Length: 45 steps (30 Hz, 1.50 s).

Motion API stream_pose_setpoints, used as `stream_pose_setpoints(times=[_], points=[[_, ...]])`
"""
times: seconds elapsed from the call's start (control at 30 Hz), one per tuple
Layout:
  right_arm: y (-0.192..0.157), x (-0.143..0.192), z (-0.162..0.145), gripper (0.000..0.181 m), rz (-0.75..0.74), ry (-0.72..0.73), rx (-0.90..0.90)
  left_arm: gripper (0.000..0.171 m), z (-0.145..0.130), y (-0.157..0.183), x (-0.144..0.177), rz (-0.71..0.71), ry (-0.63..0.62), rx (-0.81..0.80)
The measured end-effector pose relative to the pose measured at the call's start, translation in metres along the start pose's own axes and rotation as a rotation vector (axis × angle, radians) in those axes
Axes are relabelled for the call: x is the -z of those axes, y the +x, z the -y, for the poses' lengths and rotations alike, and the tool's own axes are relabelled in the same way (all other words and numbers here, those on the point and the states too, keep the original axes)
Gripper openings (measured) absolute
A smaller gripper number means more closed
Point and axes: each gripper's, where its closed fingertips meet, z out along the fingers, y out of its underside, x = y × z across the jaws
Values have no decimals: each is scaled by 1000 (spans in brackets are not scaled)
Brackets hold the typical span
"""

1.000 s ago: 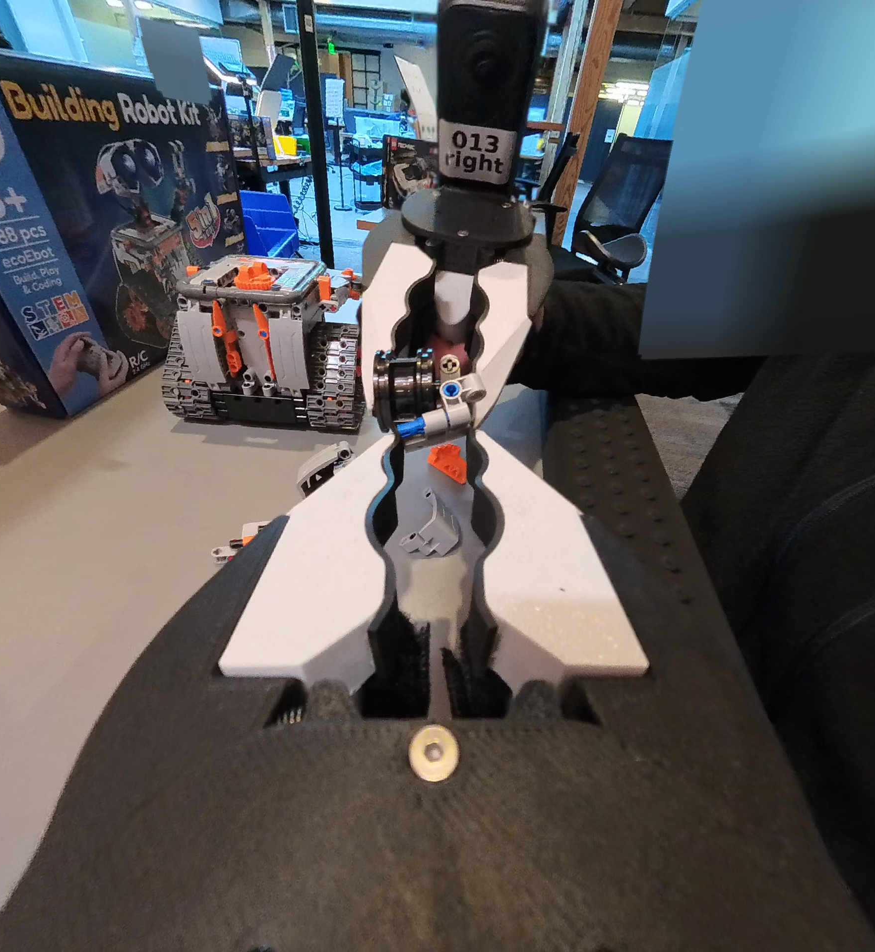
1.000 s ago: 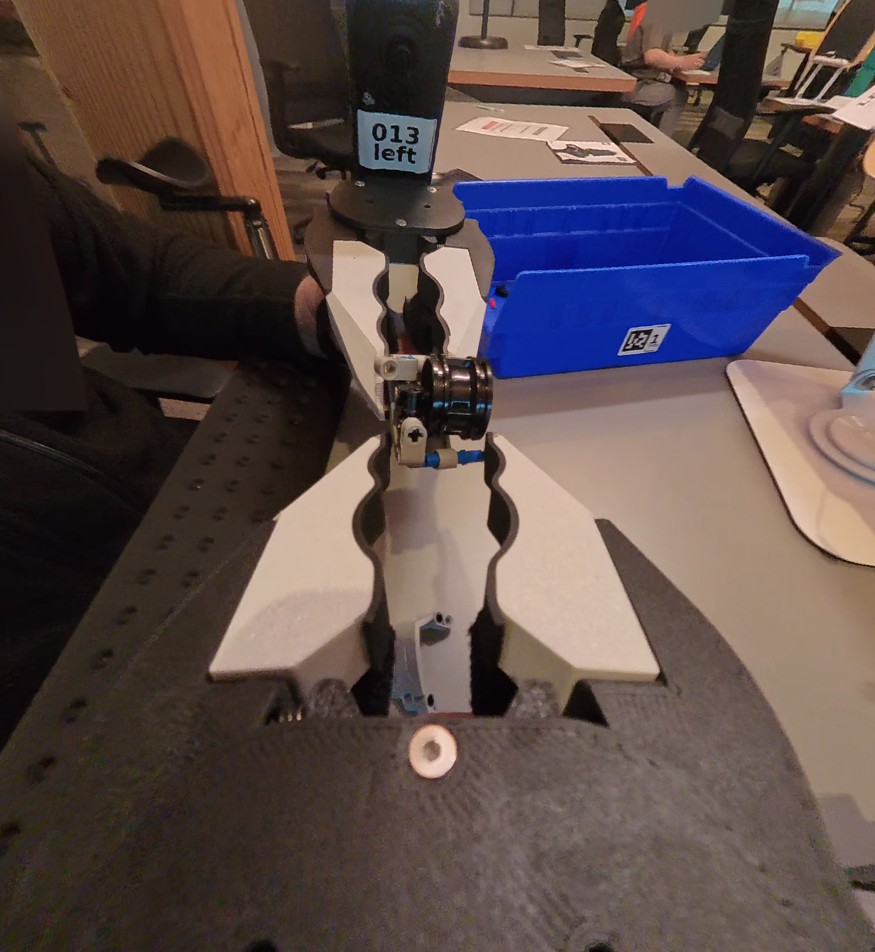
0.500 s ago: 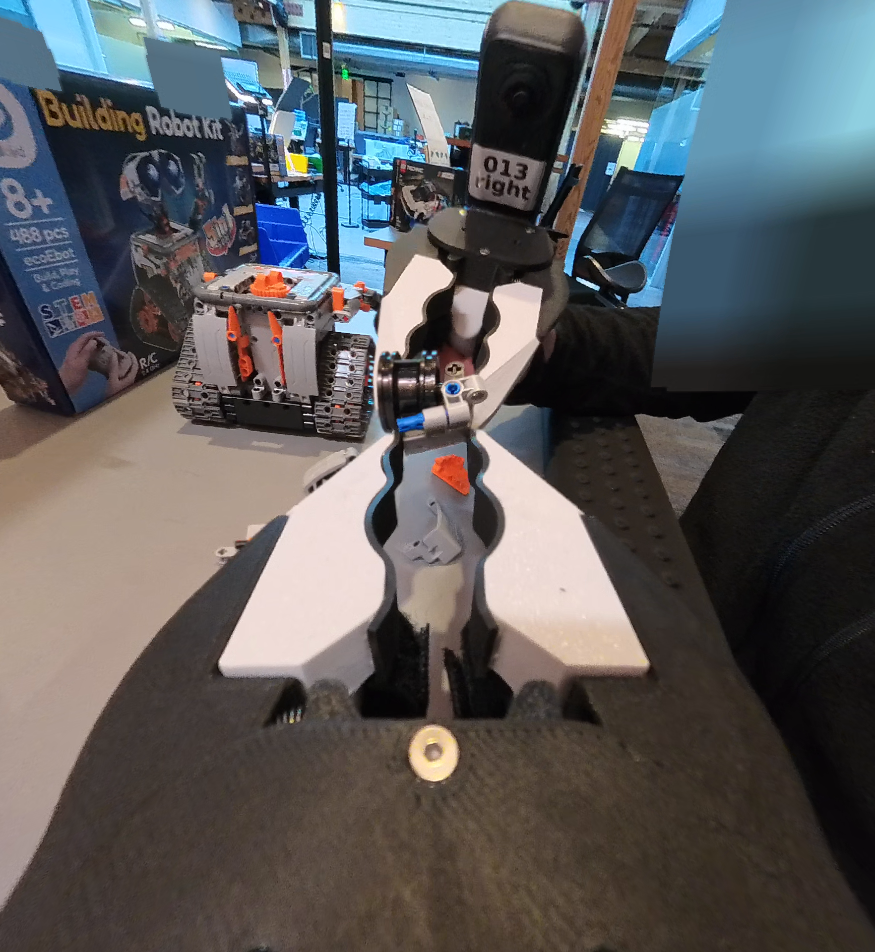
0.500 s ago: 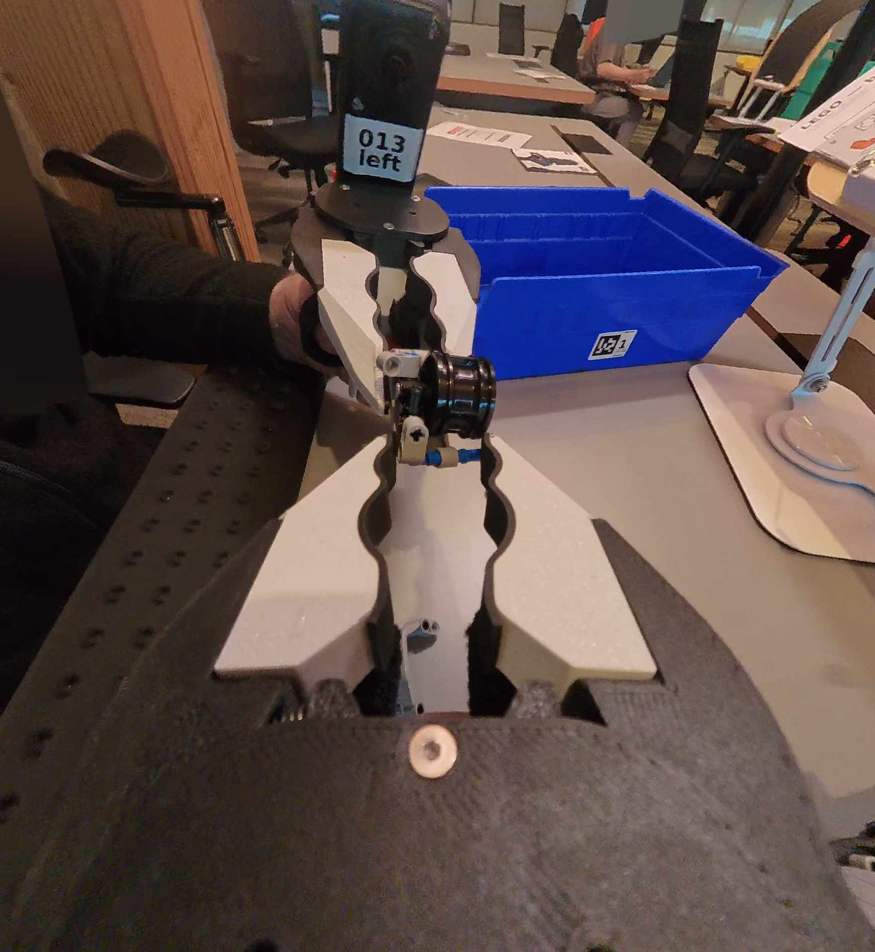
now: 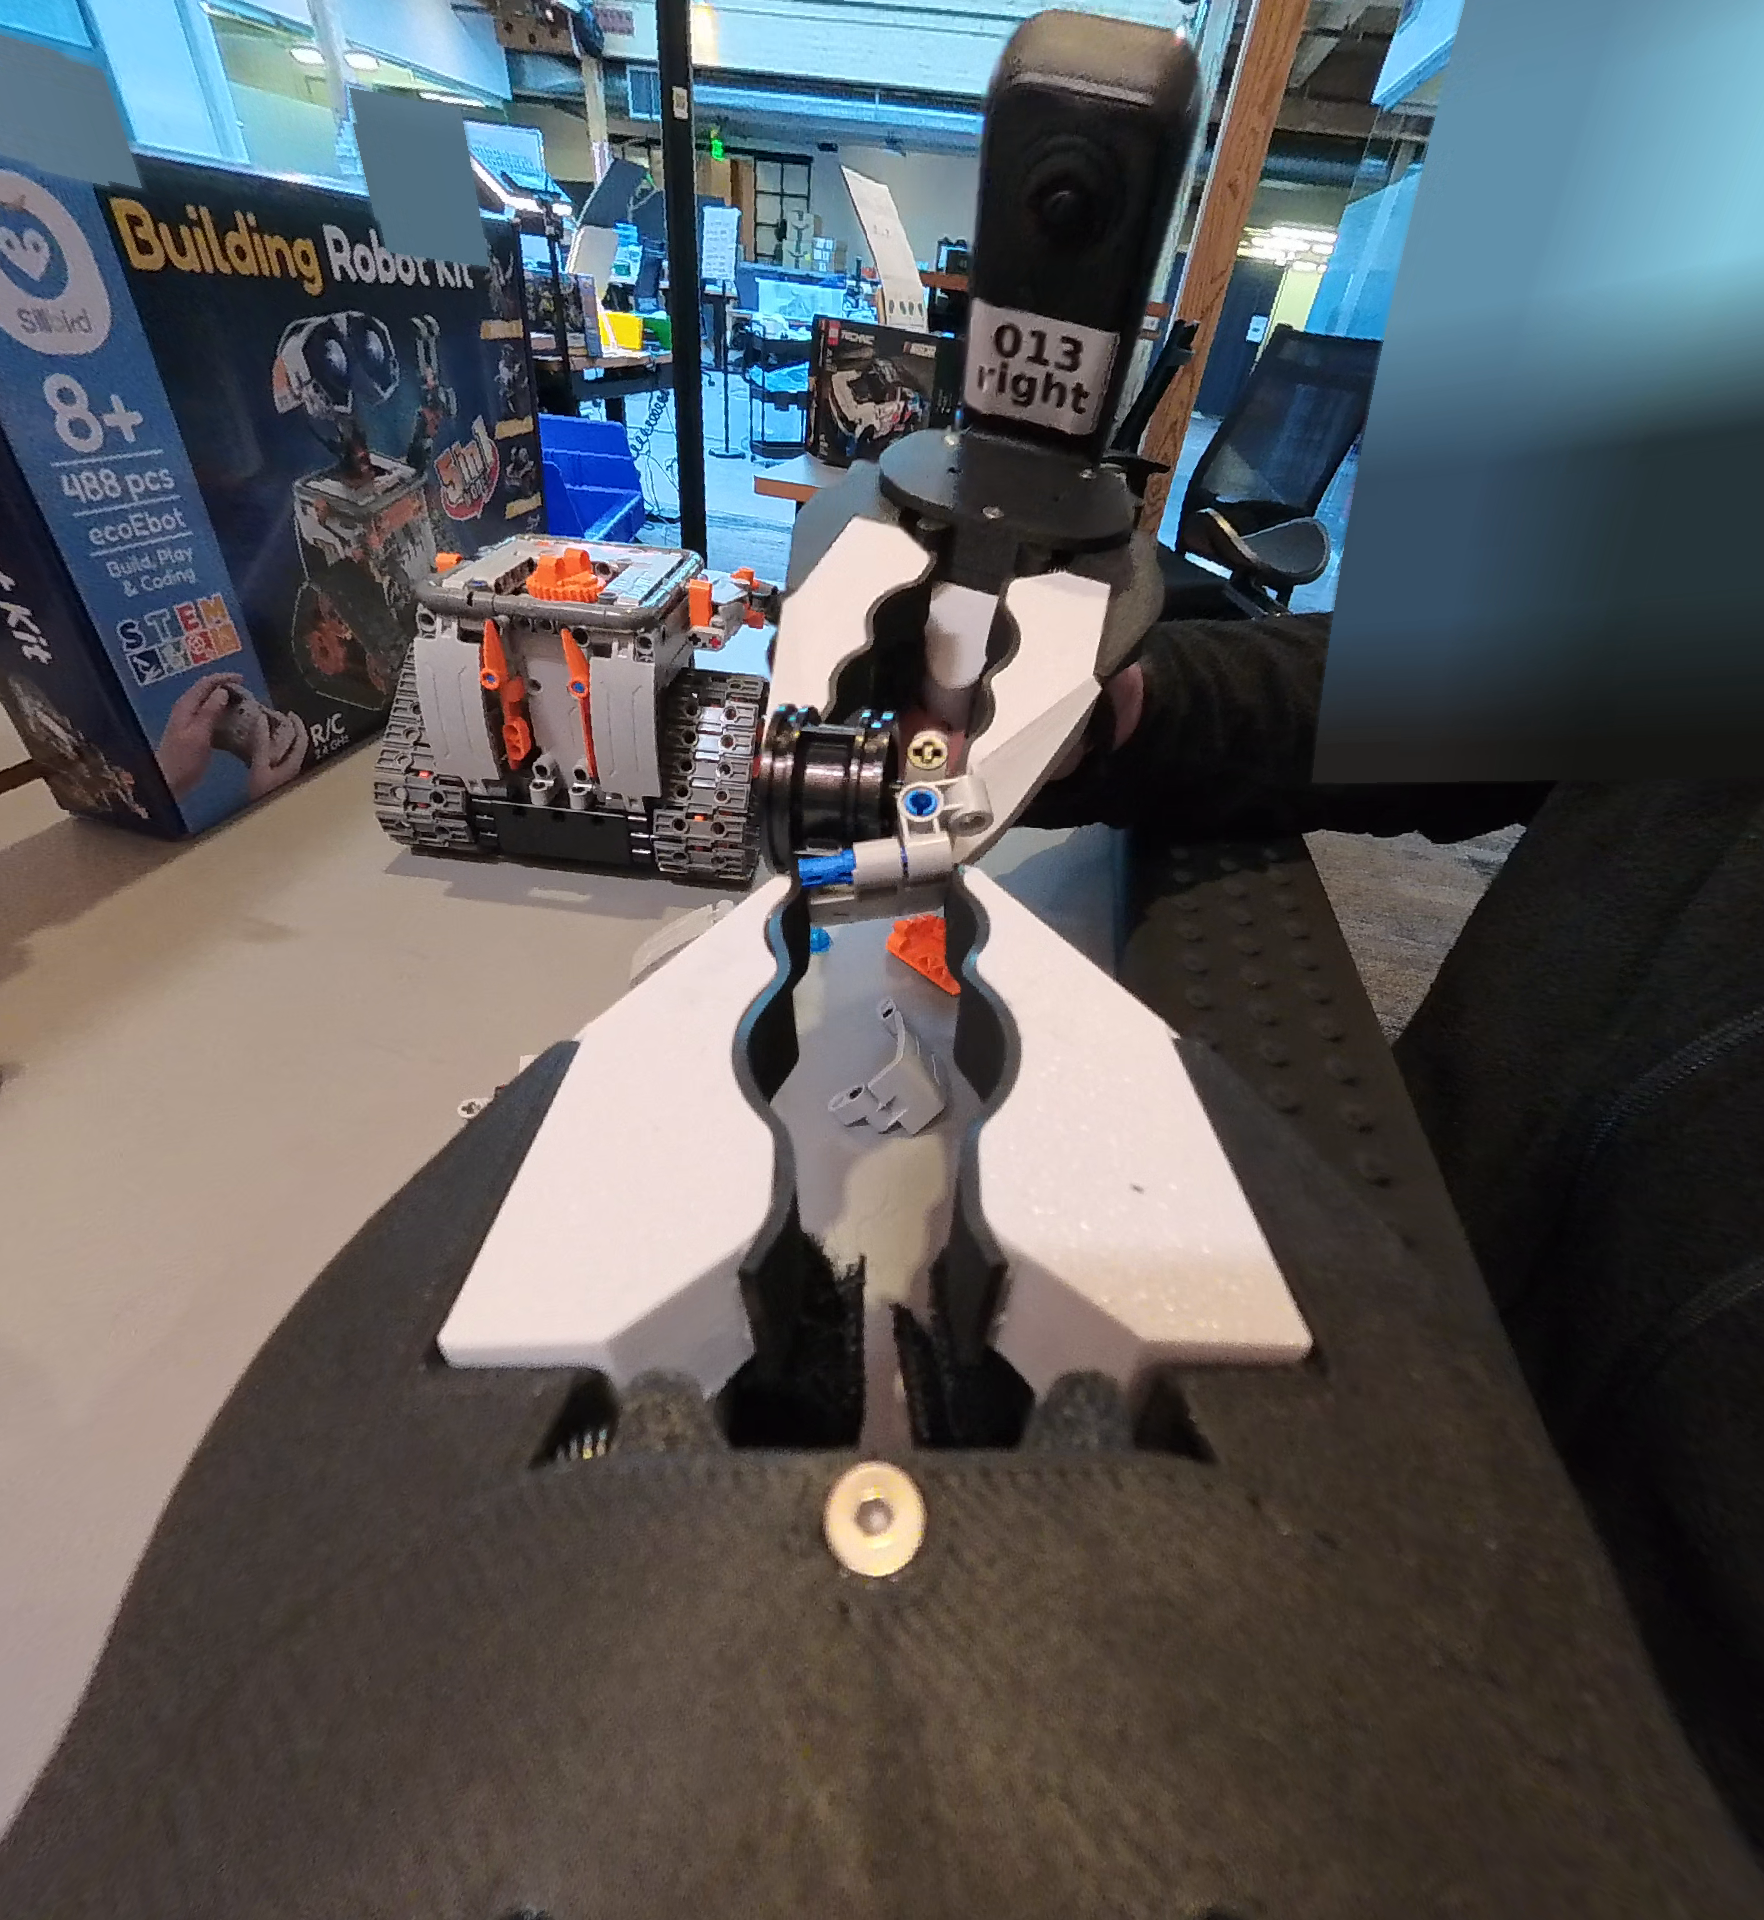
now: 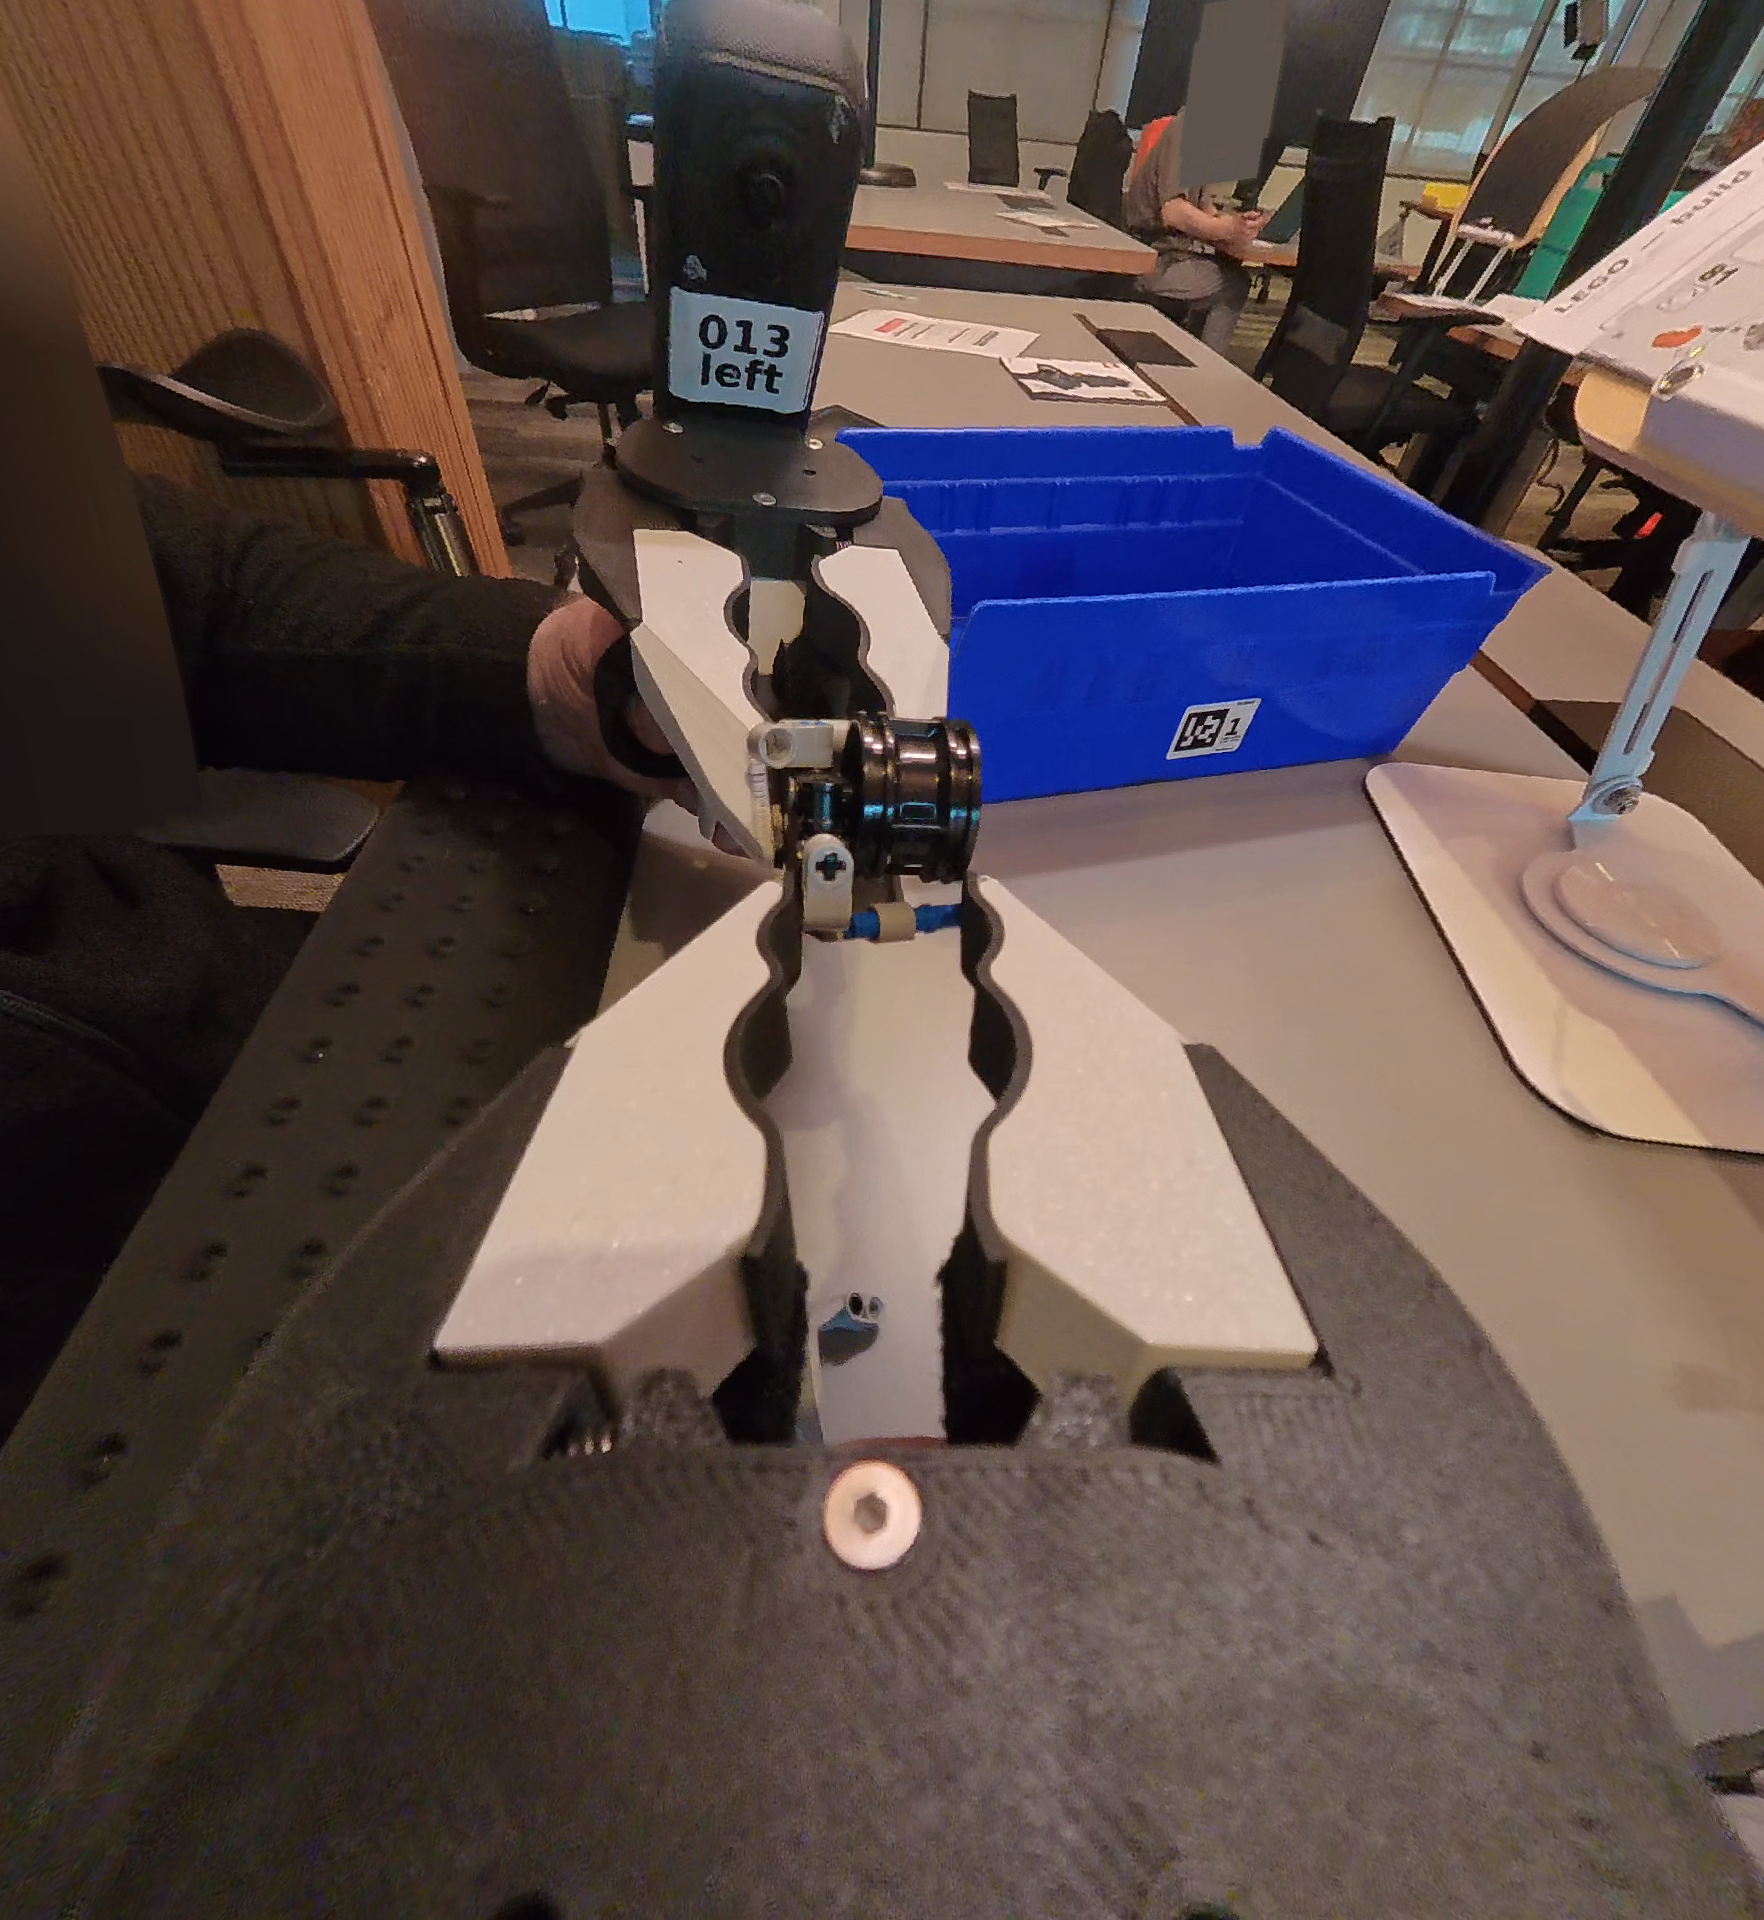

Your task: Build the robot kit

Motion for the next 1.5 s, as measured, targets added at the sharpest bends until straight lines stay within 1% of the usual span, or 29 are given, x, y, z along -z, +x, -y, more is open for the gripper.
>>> stream_pose_setpoints(times=[0.17,0.27,0.5,0.63,1.07,1.27,1.5], points=[[3,4,2,24,-19,-1,34,23,4,-4,4,8,29,23],[2,5,4,17,-15,10,34,23,6,-5,5,19,39,18],[2,9,11,17,5,58,-12,23,4,-6,4,35,26,2],[-2,7,8,7,18,40,4,23,3,-7,3,45,20,-4],[-4,8,8,6,20,20,28,24,3,-5,2,40,23,-15],[-5,12,10,6,28,16,44,34,8,-1,2,26,43,-28],[-3,14,3,5,-5,-45,127,39,16,-8,6,57,46,-57]])
